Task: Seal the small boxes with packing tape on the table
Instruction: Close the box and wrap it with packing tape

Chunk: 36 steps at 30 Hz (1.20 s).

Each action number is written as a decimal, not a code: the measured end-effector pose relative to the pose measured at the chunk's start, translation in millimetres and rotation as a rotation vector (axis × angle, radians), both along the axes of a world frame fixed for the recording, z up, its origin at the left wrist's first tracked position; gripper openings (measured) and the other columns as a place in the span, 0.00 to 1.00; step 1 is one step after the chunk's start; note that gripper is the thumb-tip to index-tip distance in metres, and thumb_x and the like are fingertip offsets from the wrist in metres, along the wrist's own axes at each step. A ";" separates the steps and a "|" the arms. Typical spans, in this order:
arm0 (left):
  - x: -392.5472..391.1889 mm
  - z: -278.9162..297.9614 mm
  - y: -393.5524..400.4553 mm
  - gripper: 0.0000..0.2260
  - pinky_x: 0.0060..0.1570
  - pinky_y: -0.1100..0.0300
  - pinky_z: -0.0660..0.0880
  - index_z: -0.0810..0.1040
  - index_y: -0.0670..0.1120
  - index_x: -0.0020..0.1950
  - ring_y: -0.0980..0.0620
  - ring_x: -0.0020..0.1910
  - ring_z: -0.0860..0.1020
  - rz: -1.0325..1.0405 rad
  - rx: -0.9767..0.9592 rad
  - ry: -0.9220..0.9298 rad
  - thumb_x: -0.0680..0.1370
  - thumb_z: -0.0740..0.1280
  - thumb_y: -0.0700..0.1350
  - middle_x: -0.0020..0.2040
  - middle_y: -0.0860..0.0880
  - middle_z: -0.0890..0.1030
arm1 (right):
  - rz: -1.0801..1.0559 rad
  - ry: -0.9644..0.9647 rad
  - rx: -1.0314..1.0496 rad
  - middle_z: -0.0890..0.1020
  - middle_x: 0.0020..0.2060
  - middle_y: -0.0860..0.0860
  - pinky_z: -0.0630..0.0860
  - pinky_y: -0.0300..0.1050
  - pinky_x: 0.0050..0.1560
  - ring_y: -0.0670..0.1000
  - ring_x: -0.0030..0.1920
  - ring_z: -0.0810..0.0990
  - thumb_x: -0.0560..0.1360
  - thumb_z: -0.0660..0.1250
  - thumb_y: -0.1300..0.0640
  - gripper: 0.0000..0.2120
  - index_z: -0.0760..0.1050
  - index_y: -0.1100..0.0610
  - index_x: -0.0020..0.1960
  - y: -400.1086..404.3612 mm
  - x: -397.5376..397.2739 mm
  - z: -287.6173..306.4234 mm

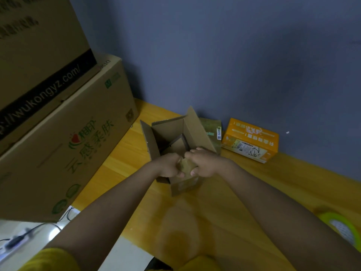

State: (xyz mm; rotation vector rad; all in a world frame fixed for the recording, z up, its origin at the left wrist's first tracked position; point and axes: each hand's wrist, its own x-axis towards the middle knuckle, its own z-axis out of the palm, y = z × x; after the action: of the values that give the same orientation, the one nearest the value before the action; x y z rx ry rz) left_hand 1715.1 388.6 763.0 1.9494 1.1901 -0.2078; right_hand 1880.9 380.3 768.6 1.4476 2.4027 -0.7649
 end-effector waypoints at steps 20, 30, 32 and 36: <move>-11.5 -27.2 -28.3 0.14 0.65 0.50 0.62 0.73 0.49 0.64 0.43 0.65 0.65 -0.306 0.700 0.546 0.81 0.60 0.50 0.64 0.46 0.71 | -0.215 -0.002 0.394 0.79 0.53 0.53 0.80 0.51 0.43 0.56 0.52 0.77 0.78 0.60 0.58 0.12 0.81 0.58 0.55 -84.2 -21.3 -65.2; -23.7 1.2 16.2 0.19 0.70 0.52 0.55 0.69 0.46 0.67 0.45 0.70 0.60 0.049 0.684 0.138 0.78 0.64 0.48 0.69 0.46 0.66 | -0.332 -0.104 0.363 0.48 0.78 0.56 0.50 0.53 0.76 0.56 0.78 0.45 0.78 0.62 0.55 0.32 0.52 0.58 0.78 24.0 -44.7 -2.9; -28.5 2.0 24.9 0.23 0.74 0.48 0.48 0.65 0.45 0.71 0.44 0.75 0.54 0.107 0.689 0.158 0.78 0.64 0.49 0.74 0.45 0.60 | -0.329 -0.197 0.342 0.40 0.78 0.57 0.41 0.55 0.76 0.55 0.77 0.38 0.77 0.64 0.53 0.40 0.42 0.58 0.79 48.3 -48.7 -3.5; -33.6 -1.6 28.9 0.30 0.75 0.49 0.45 0.52 0.44 0.77 0.45 0.77 0.45 0.248 0.595 0.068 0.79 0.61 0.43 0.78 0.44 0.48 | -0.336 -0.075 0.559 0.75 0.60 0.60 0.57 0.54 0.72 0.60 0.64 0.71 0.74 0.62 0.55 0.22 0.65 0.60 0.66 65.2 -54.8 1.6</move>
State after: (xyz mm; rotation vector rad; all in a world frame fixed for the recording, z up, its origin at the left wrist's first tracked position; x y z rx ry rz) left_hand 1681.5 417.5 761.4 2.2726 1.6609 0.2406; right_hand 1826.1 445.5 770.2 2.0780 2.4562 -0.0738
